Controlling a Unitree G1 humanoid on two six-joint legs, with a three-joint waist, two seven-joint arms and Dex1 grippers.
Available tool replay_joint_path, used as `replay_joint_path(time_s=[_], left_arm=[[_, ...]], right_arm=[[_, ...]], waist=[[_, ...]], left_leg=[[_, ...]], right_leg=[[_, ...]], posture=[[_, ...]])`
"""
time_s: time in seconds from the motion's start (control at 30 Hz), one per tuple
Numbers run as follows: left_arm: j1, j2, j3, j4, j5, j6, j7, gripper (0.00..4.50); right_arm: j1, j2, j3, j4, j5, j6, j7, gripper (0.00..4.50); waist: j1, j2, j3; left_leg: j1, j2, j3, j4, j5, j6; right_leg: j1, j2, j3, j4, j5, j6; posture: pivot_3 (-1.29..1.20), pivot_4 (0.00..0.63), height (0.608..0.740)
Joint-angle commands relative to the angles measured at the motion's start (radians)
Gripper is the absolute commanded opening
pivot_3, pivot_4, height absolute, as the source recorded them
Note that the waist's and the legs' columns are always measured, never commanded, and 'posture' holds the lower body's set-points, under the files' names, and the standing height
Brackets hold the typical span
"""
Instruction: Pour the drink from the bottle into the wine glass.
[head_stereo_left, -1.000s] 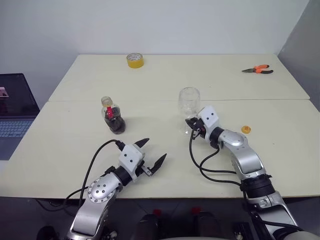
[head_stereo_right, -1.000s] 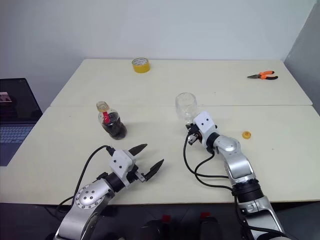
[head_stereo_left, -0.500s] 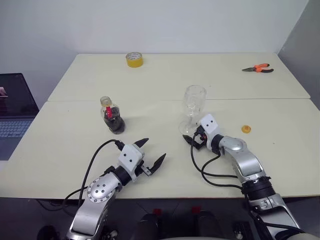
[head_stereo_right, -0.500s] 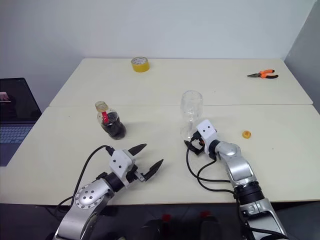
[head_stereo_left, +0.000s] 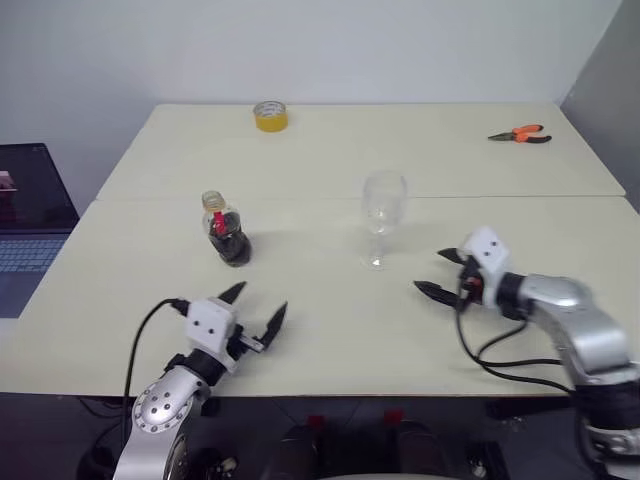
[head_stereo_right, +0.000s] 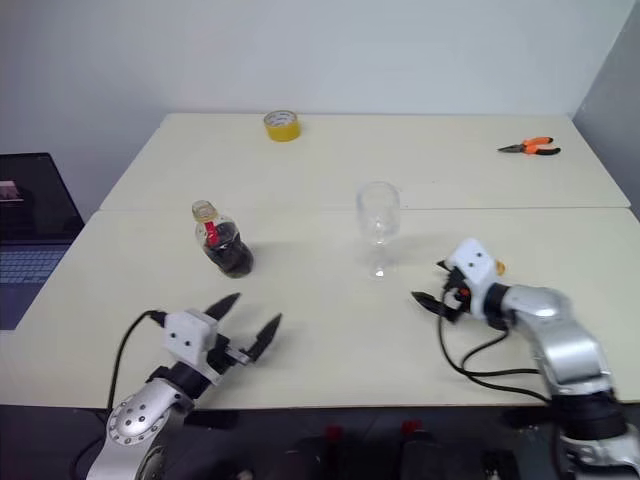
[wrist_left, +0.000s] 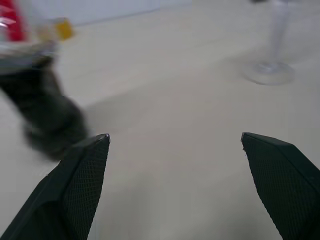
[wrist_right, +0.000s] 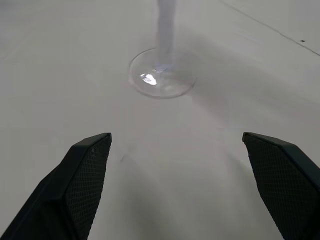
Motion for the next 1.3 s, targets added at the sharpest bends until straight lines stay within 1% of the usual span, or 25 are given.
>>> replay_joint_path(time_s=[0.03, 0.1, 0.2, 0.27, 0.37, 0.47, 0.57, 0.67, 1.0, 1.3], left_arm=[[-0.010, -0.015, 0.032, 0.010, -0.004, -0.047, 0.022, 4.50], [-0.010, -0.004, 0.037, 0.035, 0.002, -0.060, 0.009, 4.50], [-0.001, -0.002, 0.066, 0.047, -0.027, -0.053, 0.012, 4.50], [-0.002, -0.012, 0.083, 0.054, -0.038, -0.050, 0.029, 4.50], [-0.022, -0.014, 0.078, 0.072, -0.017, -0.049, 0.045, 4.50], [-0.092, -0.039, 0.091, 0.113, -0.012, -0.034, 0.104, 4.50], [-0.141, -0.051, 0.083, 0.133, -0.011, -0.029, 0.122, 4.50], [-0.168, -0.049, 0.071, 0.148, -0.001, -0.021, 0.124, 4.50], [-0.281, -0.021, 0.084, 0.209, 0.043, 0.036, 0.178, 4.50], [-0.377, 0.007, 0.054, 0.318, 0.039, 0.034, 0.111, 4.50]], right_arm=[[-0.009, -0.042, -0.074, -0.136, 0.171, 0.037, 0.113, 4.48], [-0.024, -0.057, -0.094, -0.176, 0.235, 0.056, 0.137, 4.48], [-0.091, -0.063, -0.113, -0.241, 0.356, 0.123, 0.129, 4.48], [-0.128, -0.068, -0.099, -0.266, 0.384, 0.145, 0.111, 4.48], [-0.150, -0.079, -0.068, -0.274, 0.375, 0.152, 0.092, 4.48], [-0.169, -0.073, -0.042, -0.255, 0.351, 0.139, 0.066, 4.48], [-0.178, -0.074, -0.022, -0.247, 0.337, 0.126, 0.050, 4.48], [-0.178, -0.071, -0.011, -0.243, 0.329, 0.115, 0.041, 4.48], [-0.184, -0.056, -0.002, -0.250, 0.326, 0.101, 0.022, 4.48], [-0.193, -0.055, 0.009, -0.251, 0.334, 0.096, 0.022, 4.48]], waist=[[0.001, 0.000, 0.000], [0.001, 0.000, 0.000], [0.001, -0.002, 0.003], [0.004, -0.003, 0.004], [0.013, -0.006, 0.006], [0.022, -0.008, 0.008], [0.023, -0.010, 0.009], [0.021, -0.010, 0.009], [0.021, -0.012, 0.010], [0.020, -0.012, 0.010]], left_leg=[[0.000, 0.000, 0.000, 0.000, 0.000, 0.000], [0.001, 0.000, 0.000, 0.000, -0.001, 0.001], [0.001, 0.000, 0.000, 0.000, -0.002, 0.003], [0.001, 0.000, 0.000, 0.001, -0.002, 0.003], [0.001, 0.000, -0.001, 0.001, -0.002, 0.003], [0.001, -0.001, -0.001, 0.002, -0.002, 0.003], [0.001, -0.001, -0.001, 0.003, -0.001, 0.002], [0.001, -0.001, -0.001, 0.002, -0.001, 0.002], [0.001, -0.001, -0.001, 0.002, -0.001, 0.002], [0.001, -0.001, -0.001, 0.002, -0.001, 0.002]], right_leg=[[0.001, 0.000, 0.000, 0.000, 0.000, 0.000], [0.002, 0.000, 0.000, -0.001, 0.000, 0.000], [0.003, 0.000, -0.001, -0.001, 0.000, 0.000], [0.003, 0.000, -0.001, -0.001, 0.000, 0.000], [0.003, -0.001, -0.002, -0.001, 0.000, 0.000], [0.003, -0.001, -0.002, -0.001, 0.000, 0.001], [0.003, -0.001, -0.002, -0.001, 0.001, 0.001], [0.003, -0.001, -0.002, -0.001, 0.001, 0.001], [0.002, -0.001, -0.002, -0.001, 0.001, 0.001], [0.002, -0.001, -0.002, -0.001, 0.001, 0.001]], posture=[[0.00, 0.150, 0.740], [0.00, 0.150, 0.740], [0.00, 0.150, 0.740], [0.00, 0.150, 0.740], [0.00, 0.150, 0.740], [0.00, 0.150, 0.740], [0.00, 0.150, 0.740], [0.00, 0.150, 0.740], [0.00, 0.150, 0.740], [0.00, 0.150, 0.740]])
